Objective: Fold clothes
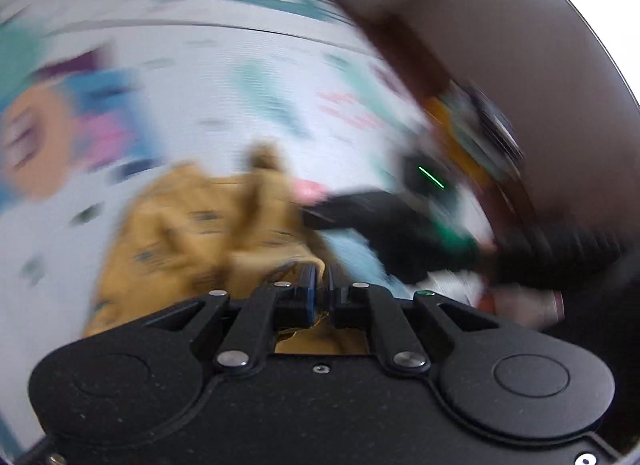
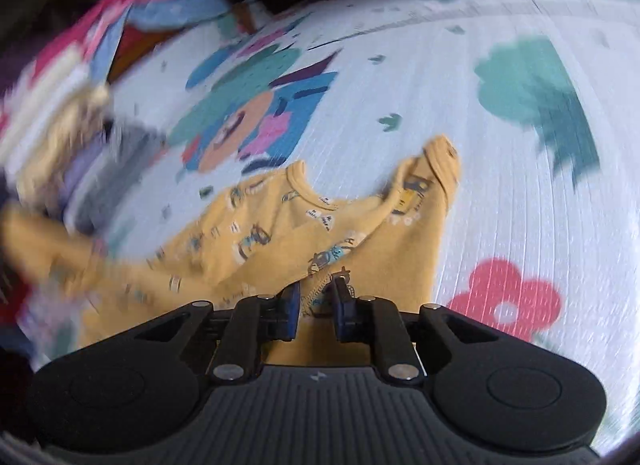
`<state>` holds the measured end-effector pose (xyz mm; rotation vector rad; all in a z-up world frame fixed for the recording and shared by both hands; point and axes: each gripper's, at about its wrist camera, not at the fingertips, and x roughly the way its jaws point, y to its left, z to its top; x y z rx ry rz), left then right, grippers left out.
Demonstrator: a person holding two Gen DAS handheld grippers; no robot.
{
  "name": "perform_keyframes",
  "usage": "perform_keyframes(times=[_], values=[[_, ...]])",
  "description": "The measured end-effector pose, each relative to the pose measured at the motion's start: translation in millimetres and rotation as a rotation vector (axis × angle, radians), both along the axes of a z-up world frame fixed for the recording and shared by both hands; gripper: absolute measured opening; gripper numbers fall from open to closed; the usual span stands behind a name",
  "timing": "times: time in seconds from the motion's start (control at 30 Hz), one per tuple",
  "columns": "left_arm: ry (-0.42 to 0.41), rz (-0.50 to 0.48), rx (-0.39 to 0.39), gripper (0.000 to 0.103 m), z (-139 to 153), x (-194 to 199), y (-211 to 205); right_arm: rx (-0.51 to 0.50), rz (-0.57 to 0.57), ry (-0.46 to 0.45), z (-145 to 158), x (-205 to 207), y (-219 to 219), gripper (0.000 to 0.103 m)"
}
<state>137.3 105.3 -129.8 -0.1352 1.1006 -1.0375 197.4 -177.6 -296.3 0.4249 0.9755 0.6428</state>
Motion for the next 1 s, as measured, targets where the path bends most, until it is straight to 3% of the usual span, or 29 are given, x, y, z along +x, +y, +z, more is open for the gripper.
perform_keyframes(times=[0.13,0.33,0.5,0.87,0.93,1.0], values=[[-0.066,-0.286,0.043,0.004,2.3,-36.8,-65.0,0.34,-0.205,0.218,-33.0,1.9,-45.3,0.026],[-0.06,-0.445,0.131,0.004,-24.8,-57.3,-115.8,0.692,-0.389,0.39,-64.9,-16.2,-80.9,0.042],[-0.073,-0.49,0.144,0.004,-34.6,-55.3,-143.5,0.699,-0.36,0.38,-56.2,-41.8,-90.3,0.06],[-0.025,-0.63,0.266,0.004,-100.8,-66.9,-201.5,0.647,-0.338,0.385,-43.0,-109.2,-134.5,0.061],[-0.05,-0.644,0.273,0.004,-109.4,-73.1,-209.4,0.636,-0.314,0.397,-42.0,-117.0,-134.7,0.062],[-0.036,-0.641,0.251,0.024,-109.3,-75.7,-208.1,0.6,-0.275,0.401,-39.1,-122.4,-130.8,0.062]])
